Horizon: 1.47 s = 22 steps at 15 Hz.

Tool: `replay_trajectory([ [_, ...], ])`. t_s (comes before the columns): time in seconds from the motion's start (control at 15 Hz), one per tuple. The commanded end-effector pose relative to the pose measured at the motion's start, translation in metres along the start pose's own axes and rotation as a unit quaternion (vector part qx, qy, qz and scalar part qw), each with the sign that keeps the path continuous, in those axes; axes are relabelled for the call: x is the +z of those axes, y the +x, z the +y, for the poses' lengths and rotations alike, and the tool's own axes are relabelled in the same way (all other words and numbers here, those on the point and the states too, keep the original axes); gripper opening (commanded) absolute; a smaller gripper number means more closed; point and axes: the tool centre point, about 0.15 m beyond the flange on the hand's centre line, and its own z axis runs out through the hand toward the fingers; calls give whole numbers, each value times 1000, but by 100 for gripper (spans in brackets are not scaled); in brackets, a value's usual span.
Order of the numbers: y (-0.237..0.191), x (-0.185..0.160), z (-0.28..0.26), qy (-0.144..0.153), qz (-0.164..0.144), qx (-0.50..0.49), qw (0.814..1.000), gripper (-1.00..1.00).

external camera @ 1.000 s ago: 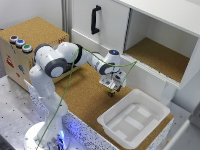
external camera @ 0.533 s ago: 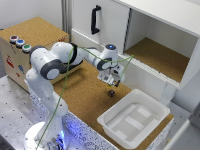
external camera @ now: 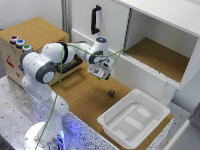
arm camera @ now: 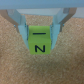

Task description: Place the yellow object on the table

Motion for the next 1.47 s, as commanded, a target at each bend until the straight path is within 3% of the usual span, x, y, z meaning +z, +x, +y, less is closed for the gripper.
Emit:
replay_trajectory([
  [0.0,5,46,-12,-23,5,36,999,-100],
  [0.2,9,65,-7,-30,-13,56,998,-100],
  [0.53,17,64,-7,-29,0,76,997,-100],
  [0.6,17,55,-9,-29,8,79,996,100],
  [0.87,17,52,-10,-28,10,79,996,100],
  [0.93,10,49,-9,-9,13,66,998,100],
  [1.13,11,4,-10,-2,52,61,997,100],
  [1.4,11,-33,9,-13,73,62,995,100],
])
